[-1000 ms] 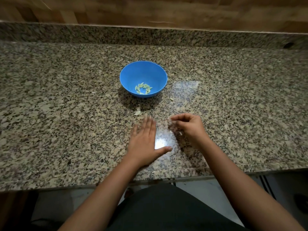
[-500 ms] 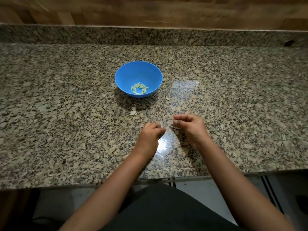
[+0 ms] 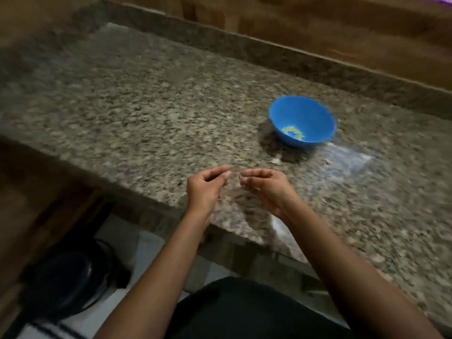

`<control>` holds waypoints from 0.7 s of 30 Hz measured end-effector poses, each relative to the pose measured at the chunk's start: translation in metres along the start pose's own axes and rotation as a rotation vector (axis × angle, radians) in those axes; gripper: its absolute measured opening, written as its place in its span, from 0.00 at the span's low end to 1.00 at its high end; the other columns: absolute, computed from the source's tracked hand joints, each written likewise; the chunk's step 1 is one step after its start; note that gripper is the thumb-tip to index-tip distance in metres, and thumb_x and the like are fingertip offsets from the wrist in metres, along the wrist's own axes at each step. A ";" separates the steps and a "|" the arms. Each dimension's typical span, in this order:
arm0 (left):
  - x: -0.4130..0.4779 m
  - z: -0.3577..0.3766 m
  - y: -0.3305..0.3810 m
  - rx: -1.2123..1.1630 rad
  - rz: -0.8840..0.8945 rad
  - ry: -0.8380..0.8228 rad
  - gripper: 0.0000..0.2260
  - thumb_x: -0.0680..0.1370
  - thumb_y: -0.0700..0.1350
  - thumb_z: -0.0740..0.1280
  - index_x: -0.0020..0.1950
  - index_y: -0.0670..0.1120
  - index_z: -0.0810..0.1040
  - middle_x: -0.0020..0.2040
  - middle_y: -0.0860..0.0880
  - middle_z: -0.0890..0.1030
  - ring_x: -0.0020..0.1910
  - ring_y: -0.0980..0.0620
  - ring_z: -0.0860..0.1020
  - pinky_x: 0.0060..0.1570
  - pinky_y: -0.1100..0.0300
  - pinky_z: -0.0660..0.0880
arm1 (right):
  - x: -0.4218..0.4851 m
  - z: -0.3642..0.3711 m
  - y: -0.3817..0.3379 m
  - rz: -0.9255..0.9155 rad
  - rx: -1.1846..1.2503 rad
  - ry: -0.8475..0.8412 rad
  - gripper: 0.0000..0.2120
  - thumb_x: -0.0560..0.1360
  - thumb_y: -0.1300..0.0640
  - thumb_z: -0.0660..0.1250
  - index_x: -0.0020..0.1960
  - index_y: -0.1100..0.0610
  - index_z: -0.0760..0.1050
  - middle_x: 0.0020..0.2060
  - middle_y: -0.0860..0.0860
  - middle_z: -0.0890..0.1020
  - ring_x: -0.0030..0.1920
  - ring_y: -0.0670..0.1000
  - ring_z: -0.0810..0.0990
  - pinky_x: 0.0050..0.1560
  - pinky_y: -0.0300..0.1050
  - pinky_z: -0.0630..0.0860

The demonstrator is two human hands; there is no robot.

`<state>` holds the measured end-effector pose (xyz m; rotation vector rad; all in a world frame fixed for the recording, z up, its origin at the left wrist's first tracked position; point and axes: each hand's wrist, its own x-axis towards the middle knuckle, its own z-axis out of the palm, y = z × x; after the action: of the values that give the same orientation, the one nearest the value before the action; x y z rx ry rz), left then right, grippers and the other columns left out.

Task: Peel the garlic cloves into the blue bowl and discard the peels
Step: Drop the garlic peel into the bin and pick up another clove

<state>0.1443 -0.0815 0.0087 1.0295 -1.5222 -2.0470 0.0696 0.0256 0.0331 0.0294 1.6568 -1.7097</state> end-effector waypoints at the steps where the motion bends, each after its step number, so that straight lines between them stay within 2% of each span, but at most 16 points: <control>1: 0.000 -0.023 0.004 -0.033 0.011 0.051 0.05 0.73 0.35 0.70 0.45 0.44 0.82 0.39 0.51 0.83 0.38 0.59 0.81 0.41 0.69 0.77 | 0.003 0.026 0.001 0.001 -0.024 -0.052 0.07 0.73 0.73 0.63 0.42 0.63 0.76 0.37 0.57 0.79 0.38 0.51 0.78 0.46 0.40 0.76; 5: -0.003 -0.127 0.018 -0.155 0.033 0.244 0.07 0.74 0.34 0.68 0.43 0.46 0.81 0.40 0.48 0.82 0.38 0.55 0.79 0.40 0.67 0.77 | 0.011 0.137 0.018 0.022 -0.110 -0.264 0.09 0.74 0.74 0.62 0.40 0.63 0.75 0.33 0.55 0.79 0.34 0.49 0.79 0.38 0.35 0.78; 8: -0.009 -0.211 0.025 -0.206 0.011 0.371 0.06 0.75 0.34 0.67 0.44 0.44 0.80 0.41 0.48 0.82 0.40 0.54 0.79 0.45 0.64 0.77 | 0.012 0.223 0.041 0.065 -0.146 -0.395 0.09 0.73 0.74 0.63 0.39 0.63 0.75 0.27 0.51 0.80 0.30 0.46 0.79 0.34 0.32 0.77; 10: -0.009 -0.268 0.029 -0.258 0.006 0.460 0.05 0.76 0.33 0.66 0.47 0.40 0.80 0.42 0.47 0.81 0.40 0.53 0.79 0.47 0.62 0.76 | 0.011 0.282 0.059 0.095 -0.190 -0.480 0.08 0.72 0.73 0.65 0.40 0.63 0.76 0.30 0.52 0.80 0.32 0.47 0.79 0.35 0.33 0.77; 12: -0.009 -0.319 0.029 -0.314 0.002 0.547 0.05 0.76 0.32 0.65 0.49 0.37 0.79 0.40 0.47 0.80 0.39 0.54 0.78 0.44 0.65 0.76 | 0.009 0.334 0.077 0.128 -0.212 -0.549 0.07 0.73 0.73 0.65 0.40 0.63 0.76 0.32 0.54 0.80 0.35 0.47 0.80 0.37 0.35 0.78; 17: -0.010 -0.417 0.018 -0.426 -0.022 0.717 0.07 0.75 0.30 0.64 0.52 0.34 0.77 0.40 0.46 0.79 0.40 0.54 0.78 0.41 0.68 0.76 | 0.009 0.437 0.120 0.181 -0.300 -0.704 0.09 0.73 0.74 0.64 0.38 0.63 0.75 0.26 0.49 0.80 0.30 0.44 0.80 0.36 0.34 0.78; 21: 0.000 -0.472 -0.002 -0.471 -0.056 0.783 0.10 0.75 0.29 0.64 0.56 0.32 0.76 0.41 0.45 0.79 0.42 0.53 0.78 0.41 0.68 0.77 | 0.023 0.496 0.156 0.196 -0.429 -0.763 0.10 0.73 0.75 0.63 0.37 0.63 0.75 0.26 0.49 0.80 0.29 0.45 0.80 0.37 0.36 0.78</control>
<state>0.4971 -0.3877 -0.0594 1.4285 -0.5892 -1.5994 0.3626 -0.3996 -0.0293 -0.5736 1.3291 -0.9951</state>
